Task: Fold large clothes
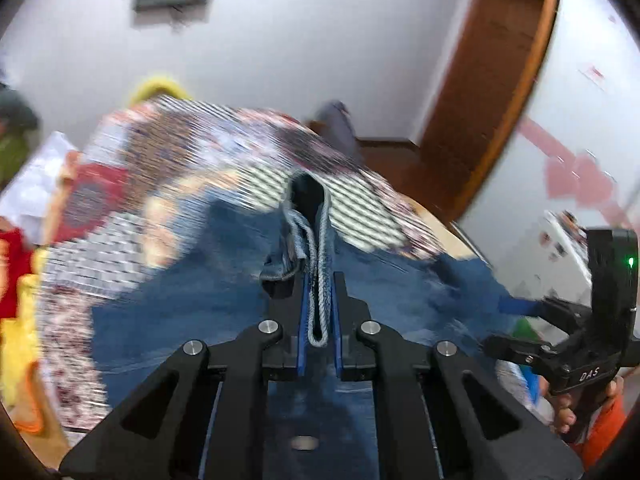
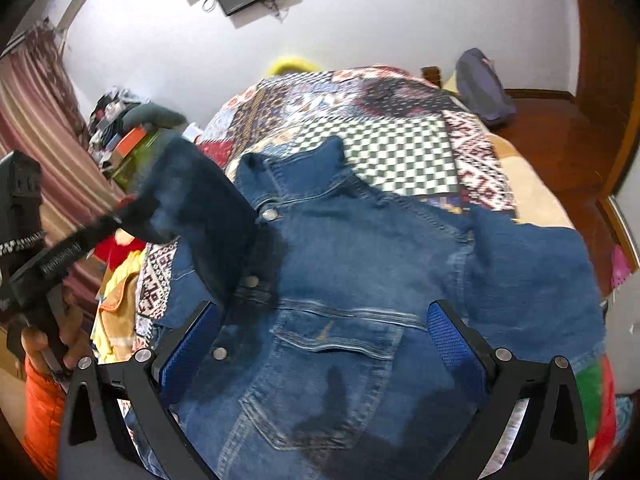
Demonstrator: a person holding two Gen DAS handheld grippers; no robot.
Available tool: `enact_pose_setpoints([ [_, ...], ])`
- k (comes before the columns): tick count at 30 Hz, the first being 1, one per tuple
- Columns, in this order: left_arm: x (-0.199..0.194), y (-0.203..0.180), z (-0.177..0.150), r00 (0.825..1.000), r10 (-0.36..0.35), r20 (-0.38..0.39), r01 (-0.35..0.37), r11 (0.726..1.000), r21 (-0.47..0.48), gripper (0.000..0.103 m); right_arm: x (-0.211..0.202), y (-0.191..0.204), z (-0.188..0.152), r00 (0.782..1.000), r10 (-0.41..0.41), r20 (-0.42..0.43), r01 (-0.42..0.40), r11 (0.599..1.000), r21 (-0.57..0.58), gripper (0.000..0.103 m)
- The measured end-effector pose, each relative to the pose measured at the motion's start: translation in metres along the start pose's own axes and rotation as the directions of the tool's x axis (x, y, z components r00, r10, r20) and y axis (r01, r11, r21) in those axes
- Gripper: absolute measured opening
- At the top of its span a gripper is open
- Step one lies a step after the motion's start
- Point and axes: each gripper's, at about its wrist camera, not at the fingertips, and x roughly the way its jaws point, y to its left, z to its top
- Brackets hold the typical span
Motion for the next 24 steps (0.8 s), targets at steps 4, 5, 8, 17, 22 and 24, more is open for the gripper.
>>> enact_pose_setpoints([
  [4,0.034,-0.038,-0.014,0.994,-0.063,-0.094,0.067,0.997,0.049,0.009,-0.014,-0.022,0.000,0.999,-0.037,0.019,0.036,0.999,0.032,0.103],
  [5,0.038,-0.045,-0.018,0.992,-0.061,-0.110,0.068,0.995,0.067,0.009,-0.016,-0.027,0.001,0.999,-0.044,0.019,0.043,0.998,0.039,0.103],
  [8,0.041,-0.056,-0.030,0.991,-0.051,-0.126,0.064,0.992,0.104,0.009,-0.018,-0.038,0.002,0.999,-0.051,0.012,0.050,0.997,0.065,0.103],
  [17,-0.007,0.019,-0.043,0.983,0.181,-0.023,-0.180,0.982,0.059,0.069,0.032,-0.034,0.016,0.997,-0.012,-0.082,0.017,0.998,0.060,0.103],
  [22,-0.023,0.100,-0.074,0.947,0.303,-0.105,-0.310,0.948,-0.069,0.071,0.092,-0.033,0.018,0.976,-0.003,-0.216,0.017,0.998,0.060,0.103],
  [24,-0.027,0.139,-0.095,0.927,0.339,-0.159,-0.361,0.921,-0.145,0.071,0.115,-0.037,0.015,0.963,-0.007,-0.270,0.031,0.996,0.082,0.101],
])
